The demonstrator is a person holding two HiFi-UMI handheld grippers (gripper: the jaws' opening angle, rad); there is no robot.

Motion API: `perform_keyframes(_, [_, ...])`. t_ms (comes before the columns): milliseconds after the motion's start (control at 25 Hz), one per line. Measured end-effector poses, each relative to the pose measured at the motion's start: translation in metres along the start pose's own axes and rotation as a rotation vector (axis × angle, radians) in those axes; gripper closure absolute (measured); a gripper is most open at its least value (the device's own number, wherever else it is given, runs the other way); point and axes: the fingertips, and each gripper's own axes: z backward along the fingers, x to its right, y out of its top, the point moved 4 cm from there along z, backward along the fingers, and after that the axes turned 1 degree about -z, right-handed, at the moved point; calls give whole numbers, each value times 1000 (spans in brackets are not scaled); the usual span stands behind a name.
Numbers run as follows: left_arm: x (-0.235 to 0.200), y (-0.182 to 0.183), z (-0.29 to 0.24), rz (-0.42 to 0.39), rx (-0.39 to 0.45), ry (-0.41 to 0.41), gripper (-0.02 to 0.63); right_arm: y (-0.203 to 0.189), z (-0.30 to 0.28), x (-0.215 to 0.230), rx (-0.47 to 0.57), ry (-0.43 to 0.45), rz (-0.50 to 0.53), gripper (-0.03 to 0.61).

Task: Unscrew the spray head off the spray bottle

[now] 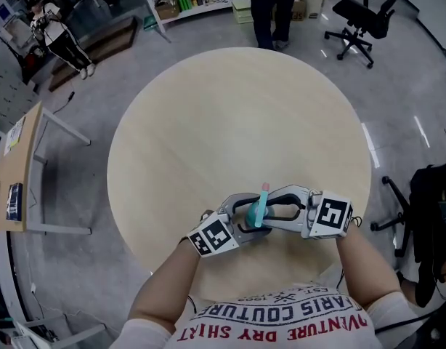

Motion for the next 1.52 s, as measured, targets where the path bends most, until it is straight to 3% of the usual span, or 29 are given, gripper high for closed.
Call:
perform_keyframes(200, [-1,-1,-1,44,28,85,262,0,4,-1,51,-93,-96,444])
perform_keyframes(240, [-1,-1,0,56,31,119,262,0,6,-3,62,-118,-117,418])
perform_keyframes(440, [-8,-7,15,171,73,392,262,-5,16,-10,53,-297,-109,377])
perform_keyframes(680, [-7,-4,8,238,22,670,261,-1,2,-17,64,-480,-88,364])
perform_keyframes(880, [-2,-1,1,271,5,739,261,0,-10,-16,69,-571,-72,369])
perform_keyframes(1000, [-3,-1,1,297,4,764,261,4,-13,-10,46,-608,-58,445])
perform_keyframes(1120, [-2,0,2,301,2,753,261,5,-12,-9,46,-592,-62,449])
perform_keyframes(1240, [2,-3,4,254,26,654,261,4,-13,-12,52,-520,-57,451])
perform_keyframes(1400, [8,-5,3,128,76,337,261,0,-5,-14,69,-302,-26,451])
perform_keyframes(1520, [13,-6,7,68,55,128,261,-1,-6,-18,65,-153,-13,451])
